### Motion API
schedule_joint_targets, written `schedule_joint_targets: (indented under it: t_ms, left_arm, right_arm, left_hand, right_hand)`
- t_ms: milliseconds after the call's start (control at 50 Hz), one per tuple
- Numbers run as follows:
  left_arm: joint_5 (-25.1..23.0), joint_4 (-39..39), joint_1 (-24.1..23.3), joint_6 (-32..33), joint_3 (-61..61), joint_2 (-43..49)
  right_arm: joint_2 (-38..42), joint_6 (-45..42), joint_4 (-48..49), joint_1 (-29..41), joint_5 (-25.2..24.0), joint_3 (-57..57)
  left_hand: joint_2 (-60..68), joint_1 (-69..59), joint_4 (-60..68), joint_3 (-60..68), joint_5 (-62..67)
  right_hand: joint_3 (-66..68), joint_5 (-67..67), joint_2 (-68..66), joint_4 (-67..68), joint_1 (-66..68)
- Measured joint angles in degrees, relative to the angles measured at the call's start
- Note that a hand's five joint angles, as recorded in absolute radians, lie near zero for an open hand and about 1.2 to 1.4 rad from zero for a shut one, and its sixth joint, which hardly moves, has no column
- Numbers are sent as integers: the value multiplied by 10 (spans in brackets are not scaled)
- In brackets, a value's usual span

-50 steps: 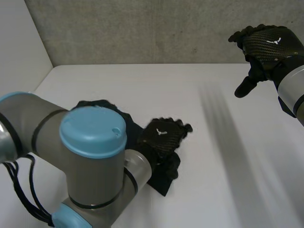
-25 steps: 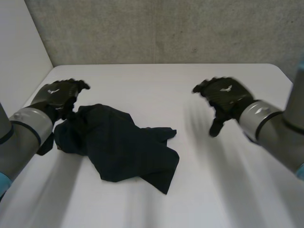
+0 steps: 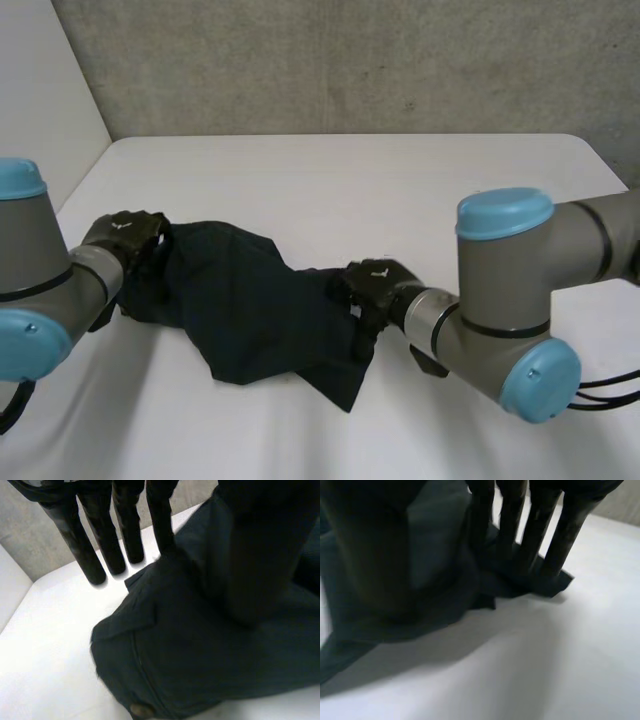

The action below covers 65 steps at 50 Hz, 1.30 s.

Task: Fold the shorts.

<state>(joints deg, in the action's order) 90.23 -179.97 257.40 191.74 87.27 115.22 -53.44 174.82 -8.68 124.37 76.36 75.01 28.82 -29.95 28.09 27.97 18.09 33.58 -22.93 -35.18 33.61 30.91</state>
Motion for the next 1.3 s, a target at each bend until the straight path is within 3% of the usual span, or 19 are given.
schedule_joint_targets:
  t_ms: [20,60,80,120,220,460,640,760,840,860,940,1120,1160,1180,1200,1300]
  left_arm:
    - [0,0,-2,2,-7,5]
    - [0,-1,-5,5,-18,12]
    - [0,-1,-9,6,-30,18]
    - [0,-1,-16,6,-46,23]
    - [-1,-2,-46,4,-97,36]
    - [-2,-22,-169,-19,-281,83]
    - [1,-23,-191,-63,-295,26]
    - [-1,-25,-185,-88,-265,-17]
    - [1,-25,-179,-91,-254,-16]
    - [2,-24,-176,-91,-251,-14]
    - [3,-20,-163,-90,-236,-7]
    - [36,-16,-124,-90,-203,-4]
    - [51,-15,-116,-90,-199,-5]
    - [54,-15,-115,-90,-199,-5]
    - [63,-14,-111,-90,-197,-6]
    - [76,-4,-108,-90,-192,-9]
  right_arm:
    - [2,0,0,1,0,0]
    - [7,0,-1,6,1,-1]
    - [8,-1,-1,8,2,-1]
    - [6,-1,-1,9,3,-1]
    - [-29,-2,-3,7,4,7]
    - [-213,0,-40,-12,-2,66]
    - [-330,13,-53,-60,-4,62]
    - [-369,58,-53,-54,-9,60]
    - [-368,79,-52,-33,-18,66]
    - [-363,83,-51,-25,-21,68]
    - [-321,89,-47,8,-32,71]
    - [-176,90,-31,96,-38,16]
    - [-147,90,-29,105,-41,-5]
    - [-132,90,-28,108,-42,-16]
    - [-114,90,-28,111,-45,-34]
    - [-85,89,-30,110,-47,-79]
  left_hand:
    - [92,-94,94,93,92]
    - [146,-144,149,153,143]
    - [198,-186,200,200,189]
    - [261,-236,268,268,240]
    - [289,-255,296,295,269]
    - [294,-272,299,298,295]
    - [294,-272,299,298,295]
    - [260,-246,269,271,272]
    - [200,-182,213,215,216]
    - [102,-74,108,113,110]
    - [-12,29,-6,-1,-7]
    - [-61,61,-56,-48,-60]
    - [-61,61,-56,-48,-61]
    - [-61,61,-56,-48,-61]
    - [-61,61,-56,-48,-60]
    - [-66,61,-62,-55,-65]
  right_hand:
    - [0,0,0,0,0]
    - [230,-209,-225,221,175]
    - [284,-274,-283,286,206]
    - [336,-329,-321,340,220]
    - [340,-334,-321,343,220]
    - [340,-334,-321,344,235]
    - [340,-338,-321,344,239]
    - [340,-337,-321,344,245]
    - [340,-337,-321,344,249]
    - [340,-338,-321,344,249]
    - [340,-340,-321,344,249]
    - [326,-326,-306,328,237]
    - [174,-190,-155,174,117]
    - [174,-190,-155,174,117]
    - [-12,-6,33,-12,-43]
    - [-198,183,215,-195,-186]
